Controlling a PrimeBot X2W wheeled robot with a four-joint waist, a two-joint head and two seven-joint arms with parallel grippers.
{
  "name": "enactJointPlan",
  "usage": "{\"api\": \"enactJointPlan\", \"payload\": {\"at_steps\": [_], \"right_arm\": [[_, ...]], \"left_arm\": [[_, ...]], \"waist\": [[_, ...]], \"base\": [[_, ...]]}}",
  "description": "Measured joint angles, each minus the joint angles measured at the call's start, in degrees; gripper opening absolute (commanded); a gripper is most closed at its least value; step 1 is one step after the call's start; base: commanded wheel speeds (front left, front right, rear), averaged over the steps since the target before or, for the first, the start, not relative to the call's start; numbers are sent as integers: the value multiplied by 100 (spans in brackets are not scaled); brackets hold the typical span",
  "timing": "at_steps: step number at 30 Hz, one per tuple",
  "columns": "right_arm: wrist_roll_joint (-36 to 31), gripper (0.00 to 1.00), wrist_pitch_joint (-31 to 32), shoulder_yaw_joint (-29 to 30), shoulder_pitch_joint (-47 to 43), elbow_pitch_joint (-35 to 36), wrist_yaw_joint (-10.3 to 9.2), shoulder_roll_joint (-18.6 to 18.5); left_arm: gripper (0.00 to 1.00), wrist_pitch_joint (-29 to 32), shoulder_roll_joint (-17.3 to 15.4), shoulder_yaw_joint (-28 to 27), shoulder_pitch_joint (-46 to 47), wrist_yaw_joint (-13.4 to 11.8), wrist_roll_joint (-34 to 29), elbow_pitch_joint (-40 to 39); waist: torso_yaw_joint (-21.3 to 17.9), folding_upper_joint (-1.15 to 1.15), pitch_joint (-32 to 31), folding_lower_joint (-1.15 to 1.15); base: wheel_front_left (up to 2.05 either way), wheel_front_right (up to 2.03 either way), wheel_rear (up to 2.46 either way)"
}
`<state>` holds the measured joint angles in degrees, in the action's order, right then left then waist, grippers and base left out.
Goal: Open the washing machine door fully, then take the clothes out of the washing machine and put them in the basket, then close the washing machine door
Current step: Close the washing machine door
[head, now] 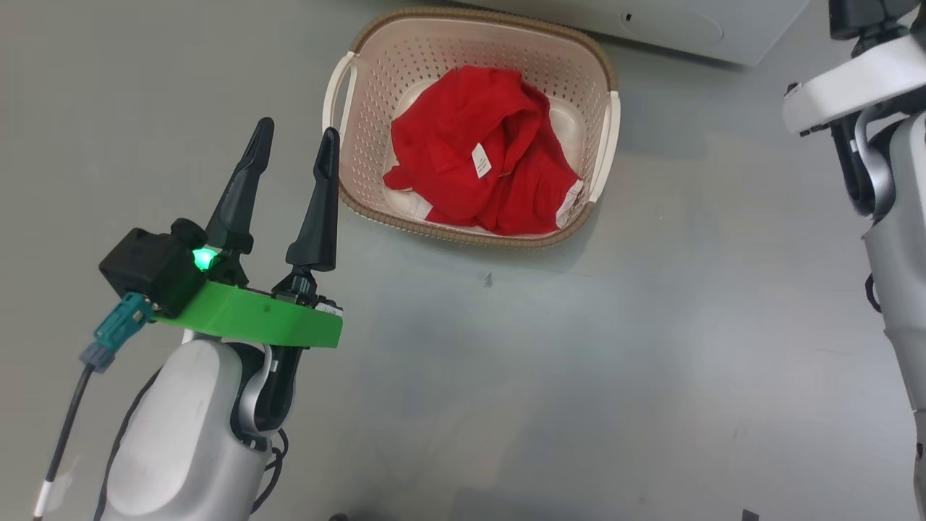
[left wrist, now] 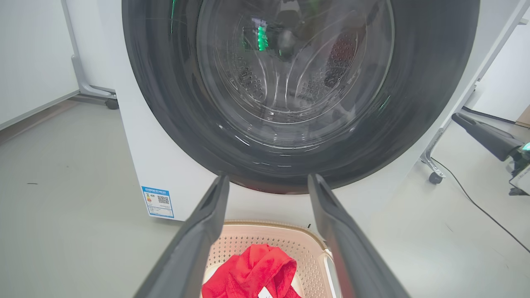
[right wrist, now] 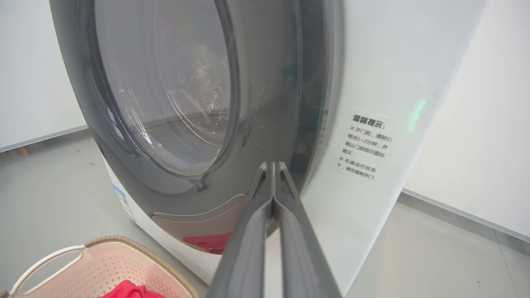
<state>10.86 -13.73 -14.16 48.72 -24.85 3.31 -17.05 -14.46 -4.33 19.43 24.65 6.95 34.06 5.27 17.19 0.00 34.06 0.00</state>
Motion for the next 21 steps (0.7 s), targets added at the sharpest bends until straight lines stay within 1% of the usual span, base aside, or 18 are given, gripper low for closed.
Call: {"api": "enactJointPlan", "payload": {"at_steps": [3, 4, 11, 16, 18, 21], "right_arm": [[24, 0, -30, -1, -271, 3, -3, 59], [40, 0, -37, 13, -367, 8, -48, 93], [345, 0, -55, 101, -1054, 80, -55, 454], [372, 0, -73, 44, -1535, 190, -54, 602], [407, 0, -73, 98, -1755, 283, -122, 659], [450, 0, -74, 203, -2044, 436, -166, 723]], "left_arm": [[100, 0, -33, -24, -10, 0, -40, 57], [100, 0, -38, -36, -22, 0, -40, 86], [100, 0, -218, -171, -360, 0, -109, 356], [100, 0, -266, -234, -625, 0, -154, 488], [100, 0, -274, -241, -737, 1, -180, 528], [100, 0, -283, -250, -907, 1, -181, 584]], "waist": [[-62, 0, -220, 0], [-86, 0, -293, 0], [-318, 0, -813, 0], [-542, 0, -1183, -1], [-635, 0, -1336, -1], [-770, 0, -1571, -1]], "base": [[0, 0, 0], [0, 0, 0], [0, 0, 0], [0, 0, 0], [0, 0, 0], [0, 0, 0]]}}
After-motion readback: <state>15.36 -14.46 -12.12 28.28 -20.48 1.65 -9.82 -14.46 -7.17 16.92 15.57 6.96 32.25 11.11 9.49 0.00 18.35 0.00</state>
